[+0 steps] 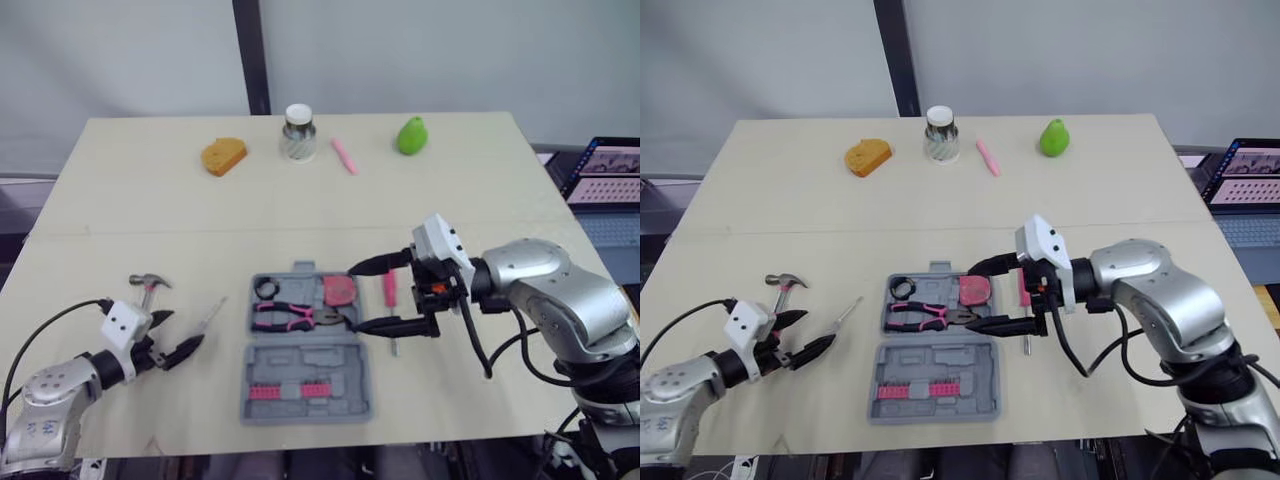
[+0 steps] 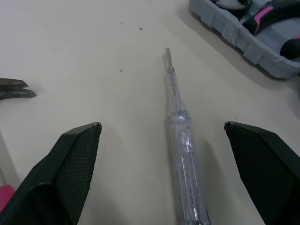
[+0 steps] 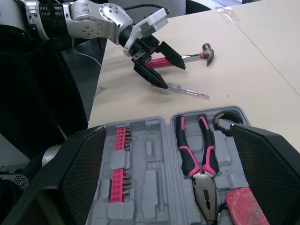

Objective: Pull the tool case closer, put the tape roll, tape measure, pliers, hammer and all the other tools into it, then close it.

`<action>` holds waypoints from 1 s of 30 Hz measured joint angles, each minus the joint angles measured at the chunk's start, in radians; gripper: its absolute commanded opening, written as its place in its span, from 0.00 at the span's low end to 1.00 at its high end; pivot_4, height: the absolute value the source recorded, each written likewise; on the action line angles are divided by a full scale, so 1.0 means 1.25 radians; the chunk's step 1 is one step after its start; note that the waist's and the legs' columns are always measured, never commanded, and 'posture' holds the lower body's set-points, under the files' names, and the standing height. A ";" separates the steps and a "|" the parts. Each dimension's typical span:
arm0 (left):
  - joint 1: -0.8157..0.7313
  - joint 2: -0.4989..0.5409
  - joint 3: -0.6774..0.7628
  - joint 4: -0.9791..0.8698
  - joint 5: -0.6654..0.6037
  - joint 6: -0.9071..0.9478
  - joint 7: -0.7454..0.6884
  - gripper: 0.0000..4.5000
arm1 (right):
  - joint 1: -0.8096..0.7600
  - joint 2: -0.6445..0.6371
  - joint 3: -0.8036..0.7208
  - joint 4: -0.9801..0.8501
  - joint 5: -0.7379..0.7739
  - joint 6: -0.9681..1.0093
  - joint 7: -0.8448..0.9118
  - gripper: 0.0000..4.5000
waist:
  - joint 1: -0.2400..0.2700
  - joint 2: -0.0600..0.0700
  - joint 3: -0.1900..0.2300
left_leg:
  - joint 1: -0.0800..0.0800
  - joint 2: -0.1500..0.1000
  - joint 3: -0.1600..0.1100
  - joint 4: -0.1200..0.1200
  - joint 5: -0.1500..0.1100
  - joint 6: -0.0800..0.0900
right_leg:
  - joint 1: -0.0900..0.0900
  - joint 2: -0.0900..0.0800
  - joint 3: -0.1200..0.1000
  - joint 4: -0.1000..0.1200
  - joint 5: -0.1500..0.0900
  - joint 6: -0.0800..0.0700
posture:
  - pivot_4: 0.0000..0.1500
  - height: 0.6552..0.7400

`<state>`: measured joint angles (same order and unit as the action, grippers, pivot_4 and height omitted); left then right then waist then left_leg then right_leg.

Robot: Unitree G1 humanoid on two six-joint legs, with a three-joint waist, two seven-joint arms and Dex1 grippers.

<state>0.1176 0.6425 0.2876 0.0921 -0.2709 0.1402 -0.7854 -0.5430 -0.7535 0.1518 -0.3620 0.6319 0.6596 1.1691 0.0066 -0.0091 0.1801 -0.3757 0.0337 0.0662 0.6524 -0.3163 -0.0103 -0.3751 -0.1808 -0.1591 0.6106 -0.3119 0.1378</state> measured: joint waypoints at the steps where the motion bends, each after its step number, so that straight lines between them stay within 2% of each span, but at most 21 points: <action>1: -0.002 -0.004 -0.007 0.010 0.003 -0.008 0.002 1.00 | 0.000 0.000 0.000 0.003 -0.005 -0.003 0.000 0.99 | -0.001 0.000 0.000 | 0.000 0.000 0.000 0.000 0.000 0.000 | 0.000 0.000 0.000 0.000 0.000 0.000 | 1.00 1.00; 15: -0.023 -0.018 -0.046 0.033 0.022 -0.047 0.019 1.00 | 0.001 0.009 0.000 0.008 -0.029 -0.009 0.000 0.99 | -0.004 0.000 0.000 | 0.000 0.000 0.000 0.000 0.000 0.000 | 0.000 0.000 0.000 0.000 0.000 0.000 | 1.00 1.00; 18: -0.023 -0.018 -0.049 0.034 0.030 -0.051 0.030 0.82 | 0.001 0.009 0.000 0.008 -0.030 -0.008 -0.001 1.00 | -0.004 0.000 0.000 | 0.000 0.000 0.000 0.000 0.000 0.000 | 0.000 0.000 0.000 0.000 0.000 0.000 | 1.00 1.00; 25: -0.023 -0.018 -0.047 0.049 0.031 -0.060 0.049 0.02 | 0.005 0.009 0.000 0.008 -0.031 -0.008 -0.001 1.00 | -0.004 0.000 0.000 | 0.000 0.000 0.000 0.000 0.000 0.000 | 0.000 0.000 0.000 0.000 0.000 0.000 | 1.00 1.00; 30: -0.024 -0.018 -0.047 0.061 0.030 -0.070 0.049 0.02 | 0.015 0.009 0.000 0.007 -0.033 -0.010 -0.001 1.00 | -0.004 0.000 0.000 | 0.001 0.000 0.000 0.000 0.000 0.000 | 0.000 0.000 0.000 0.001 0.000 0.000 | 1.00 1.00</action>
<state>0.0882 0.6193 0.2292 0.1682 -0.2335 0.0525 -0.7238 -0.5246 -0.7425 0.1517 -0.3527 0.5911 0.6471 1.1684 0.0011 -0.0094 0.1799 -0.3750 0.0337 0.0661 0.6524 -0.3163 -0.0103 -0.3749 -0.1811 -0.1592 0.6113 -0.3118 0.1379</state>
